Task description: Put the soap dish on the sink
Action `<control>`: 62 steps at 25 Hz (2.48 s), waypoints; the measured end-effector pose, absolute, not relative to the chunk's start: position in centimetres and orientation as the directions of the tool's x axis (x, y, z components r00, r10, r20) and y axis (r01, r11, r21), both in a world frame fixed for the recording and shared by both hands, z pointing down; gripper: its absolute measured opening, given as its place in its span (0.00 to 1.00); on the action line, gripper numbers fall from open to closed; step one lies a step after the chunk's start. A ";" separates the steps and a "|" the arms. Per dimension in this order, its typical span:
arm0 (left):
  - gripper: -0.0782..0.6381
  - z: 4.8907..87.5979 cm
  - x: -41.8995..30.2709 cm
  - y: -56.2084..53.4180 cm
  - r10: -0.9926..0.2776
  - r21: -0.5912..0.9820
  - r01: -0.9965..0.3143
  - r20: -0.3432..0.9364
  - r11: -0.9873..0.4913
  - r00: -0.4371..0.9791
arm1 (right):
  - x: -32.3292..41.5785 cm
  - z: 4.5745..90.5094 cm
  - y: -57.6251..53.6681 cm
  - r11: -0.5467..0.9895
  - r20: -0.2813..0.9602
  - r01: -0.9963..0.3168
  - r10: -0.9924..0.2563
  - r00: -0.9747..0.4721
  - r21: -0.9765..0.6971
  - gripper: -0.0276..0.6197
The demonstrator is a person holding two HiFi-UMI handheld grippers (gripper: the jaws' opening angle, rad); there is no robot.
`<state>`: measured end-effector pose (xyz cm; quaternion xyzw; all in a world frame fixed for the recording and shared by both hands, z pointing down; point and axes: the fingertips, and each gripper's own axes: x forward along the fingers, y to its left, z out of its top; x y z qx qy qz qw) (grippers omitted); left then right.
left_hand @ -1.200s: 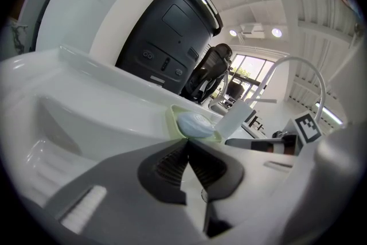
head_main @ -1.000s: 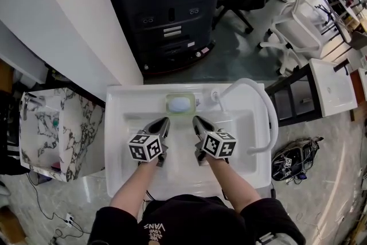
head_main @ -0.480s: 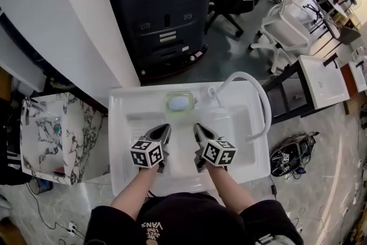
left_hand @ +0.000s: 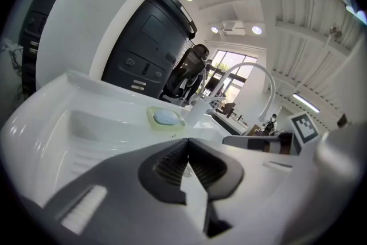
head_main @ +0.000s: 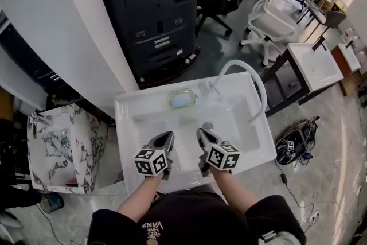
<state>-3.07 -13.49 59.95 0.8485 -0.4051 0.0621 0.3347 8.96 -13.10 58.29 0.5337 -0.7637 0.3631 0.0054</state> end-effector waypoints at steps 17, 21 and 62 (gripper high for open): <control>0.18 57.8 -5.7 -6.9 -0.521 0.481 -0.617 0.334 -0.623 0.786 | 5.9 56.1 -6.0 0.107 0.348 -0.839 -0.876 -0.334 -0.534 0.05; 0.18 57.1 -6.7 -5.9 -0.511 0.469 -0.601 0.319 -0.647 0.798 | 5.2 55.6 -4.5 0.097 0.331 -0.841 -0.891 -0.312 -0.533 0.05; 0.18 57.2 -13.3 -2.7 -0.495 0.473 -0.581 0.306 -0.663 0.813 | 1.1 56.2 0.1 0.015 0.353 -0.870 -0.911 -0.216 -0.493 0.05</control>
